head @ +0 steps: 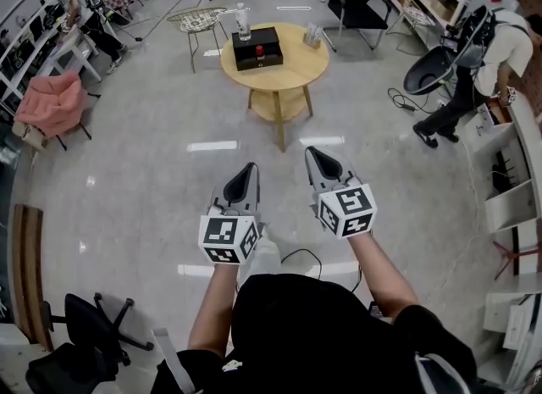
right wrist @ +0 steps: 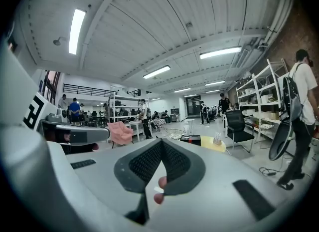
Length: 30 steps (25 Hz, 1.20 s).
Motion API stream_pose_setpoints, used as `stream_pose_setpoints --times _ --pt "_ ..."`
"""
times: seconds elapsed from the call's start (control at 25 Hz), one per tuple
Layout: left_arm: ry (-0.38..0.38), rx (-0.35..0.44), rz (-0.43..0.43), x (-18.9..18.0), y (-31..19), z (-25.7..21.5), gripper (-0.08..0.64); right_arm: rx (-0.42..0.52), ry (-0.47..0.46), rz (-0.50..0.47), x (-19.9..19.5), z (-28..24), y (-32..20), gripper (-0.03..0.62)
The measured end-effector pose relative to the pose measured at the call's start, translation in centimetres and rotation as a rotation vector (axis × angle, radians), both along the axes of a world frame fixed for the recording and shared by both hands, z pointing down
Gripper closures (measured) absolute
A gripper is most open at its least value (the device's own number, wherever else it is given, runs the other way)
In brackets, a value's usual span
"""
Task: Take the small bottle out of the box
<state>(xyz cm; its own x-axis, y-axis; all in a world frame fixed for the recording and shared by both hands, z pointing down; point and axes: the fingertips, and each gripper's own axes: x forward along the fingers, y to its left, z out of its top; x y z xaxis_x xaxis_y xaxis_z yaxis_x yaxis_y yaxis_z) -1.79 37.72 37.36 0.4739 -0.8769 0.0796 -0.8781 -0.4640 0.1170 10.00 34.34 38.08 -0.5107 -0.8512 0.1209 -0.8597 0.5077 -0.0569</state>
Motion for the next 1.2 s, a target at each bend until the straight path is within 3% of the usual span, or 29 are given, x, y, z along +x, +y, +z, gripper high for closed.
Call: stream_pose_setpoints --times 0.68,1.2 --pt "0.000 -0.030 0.090 -3.5 -15.4 -1.2 0.548 -0.021 0.011 0.035 -5.2 -1.2 -15.1 0.591" --pt "0.003 -0.042 0.116 -9.3 -25.8 -0.9 0.548 -0.033 0.021 0.068 -10.5 -1.1 -25.2 0.591"
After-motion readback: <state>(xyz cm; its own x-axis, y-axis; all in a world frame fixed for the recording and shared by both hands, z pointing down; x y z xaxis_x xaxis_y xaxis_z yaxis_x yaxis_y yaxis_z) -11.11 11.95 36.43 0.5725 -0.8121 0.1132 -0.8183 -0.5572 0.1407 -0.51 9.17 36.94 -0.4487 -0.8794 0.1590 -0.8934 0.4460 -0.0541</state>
